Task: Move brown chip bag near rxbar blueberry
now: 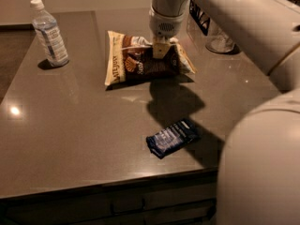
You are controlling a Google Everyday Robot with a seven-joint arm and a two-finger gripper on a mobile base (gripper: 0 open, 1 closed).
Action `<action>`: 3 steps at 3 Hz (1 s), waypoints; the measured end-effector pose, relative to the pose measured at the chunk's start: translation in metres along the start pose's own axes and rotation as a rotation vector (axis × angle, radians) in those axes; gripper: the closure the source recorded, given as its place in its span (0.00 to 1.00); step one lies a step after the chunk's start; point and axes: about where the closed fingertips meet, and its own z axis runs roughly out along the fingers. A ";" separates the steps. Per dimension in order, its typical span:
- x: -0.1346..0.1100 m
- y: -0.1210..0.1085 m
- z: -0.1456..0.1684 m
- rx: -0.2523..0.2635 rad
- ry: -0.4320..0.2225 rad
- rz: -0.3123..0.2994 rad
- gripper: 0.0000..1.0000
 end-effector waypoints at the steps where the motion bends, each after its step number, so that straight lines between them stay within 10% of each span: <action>1: 0.005 0.032 -0.019 0.000 -0.002 -0.040 1.00; 3: 0.022 0.091 -0.043 -0.064 0.002 -0.065 1.00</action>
Offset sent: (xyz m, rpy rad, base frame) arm -0.1135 -0.0290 0.0208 -0.0287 0.0493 0.0882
